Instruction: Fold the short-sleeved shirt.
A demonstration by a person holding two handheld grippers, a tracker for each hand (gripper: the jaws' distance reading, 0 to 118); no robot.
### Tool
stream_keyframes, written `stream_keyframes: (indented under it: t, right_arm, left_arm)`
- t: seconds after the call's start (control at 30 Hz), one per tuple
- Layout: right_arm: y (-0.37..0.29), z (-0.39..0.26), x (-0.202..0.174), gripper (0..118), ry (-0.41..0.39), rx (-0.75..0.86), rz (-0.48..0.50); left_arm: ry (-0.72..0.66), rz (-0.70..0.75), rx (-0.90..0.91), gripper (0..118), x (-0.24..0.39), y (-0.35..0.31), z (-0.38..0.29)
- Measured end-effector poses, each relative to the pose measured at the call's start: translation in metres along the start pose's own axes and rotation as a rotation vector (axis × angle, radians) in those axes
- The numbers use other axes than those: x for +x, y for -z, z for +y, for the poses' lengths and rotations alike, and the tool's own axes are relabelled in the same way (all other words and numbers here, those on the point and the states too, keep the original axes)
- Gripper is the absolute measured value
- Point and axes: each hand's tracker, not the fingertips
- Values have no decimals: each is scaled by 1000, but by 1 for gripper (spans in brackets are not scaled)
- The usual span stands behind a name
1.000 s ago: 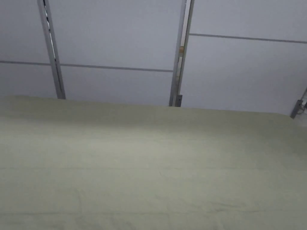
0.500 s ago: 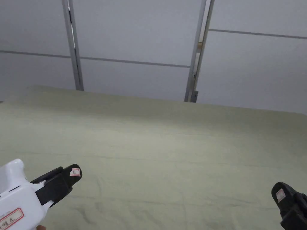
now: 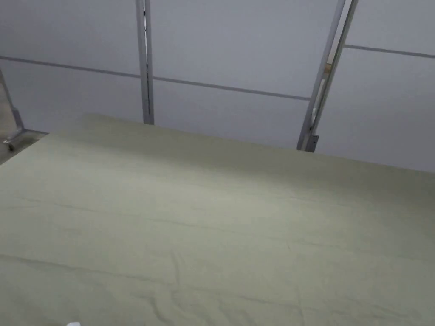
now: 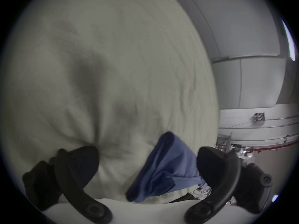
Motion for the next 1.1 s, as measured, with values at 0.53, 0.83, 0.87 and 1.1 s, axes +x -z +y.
stream_keyframes:
  t: [0.53, 0.83, 0.87, 1.1]
  right_arm:
    - [7, -7, 20, 2, 11, 5, 5]
    - [-4, -3, 35, 2, 38, 35, -19]
    - [-2, -5, 36, 2, 41, 38, -21]
    - [-5, -7, 40, 2, 44, 58, -10]
  left_arm:
    - [227, -23, -264, 17, 53, 76, -55]
    - [163, -115, -219, 17, 45, 27, -40]
    - [143, -123, -189, 17, 40, 17, -35]
    - [49, 47, -12, 17, -15, -59, 23]
